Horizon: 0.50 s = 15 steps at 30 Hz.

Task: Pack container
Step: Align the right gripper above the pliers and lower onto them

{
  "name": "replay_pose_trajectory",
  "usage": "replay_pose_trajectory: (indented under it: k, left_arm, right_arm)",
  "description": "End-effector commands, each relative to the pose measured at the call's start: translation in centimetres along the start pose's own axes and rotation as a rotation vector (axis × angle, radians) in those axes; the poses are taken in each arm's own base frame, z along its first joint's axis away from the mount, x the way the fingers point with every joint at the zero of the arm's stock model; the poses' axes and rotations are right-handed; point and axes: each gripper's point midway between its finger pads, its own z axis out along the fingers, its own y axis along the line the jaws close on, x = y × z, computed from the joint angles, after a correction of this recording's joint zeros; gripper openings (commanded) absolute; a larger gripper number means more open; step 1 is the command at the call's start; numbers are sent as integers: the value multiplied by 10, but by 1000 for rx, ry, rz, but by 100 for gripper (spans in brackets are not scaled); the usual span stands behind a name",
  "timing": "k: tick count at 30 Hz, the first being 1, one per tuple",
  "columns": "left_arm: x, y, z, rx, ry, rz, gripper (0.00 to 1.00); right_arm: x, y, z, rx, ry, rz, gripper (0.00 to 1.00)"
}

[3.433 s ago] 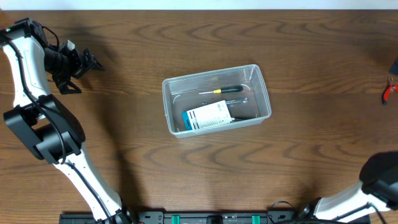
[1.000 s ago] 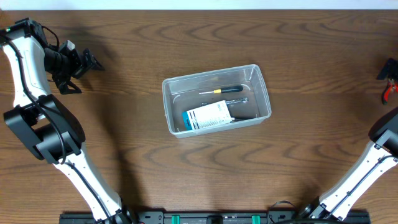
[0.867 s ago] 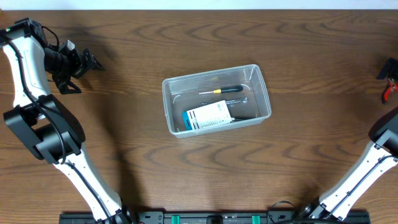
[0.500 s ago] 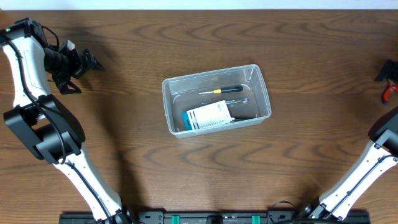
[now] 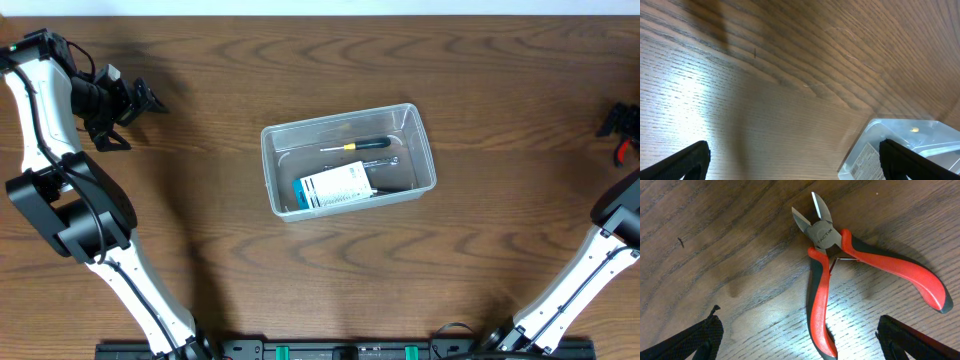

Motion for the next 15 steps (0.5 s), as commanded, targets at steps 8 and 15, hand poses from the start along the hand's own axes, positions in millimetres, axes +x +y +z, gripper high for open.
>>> replay_pose_trajectory:
  k: [8,15]
  left_arm:
    - [-3,-4,-15,-3,-41,16,98]
    - [-3,-4,-15,-3,-41,16,98]
  right_arm:
    - [9,0,20,4,37,5,99]
    - [14,0,25,3,54,5,99]
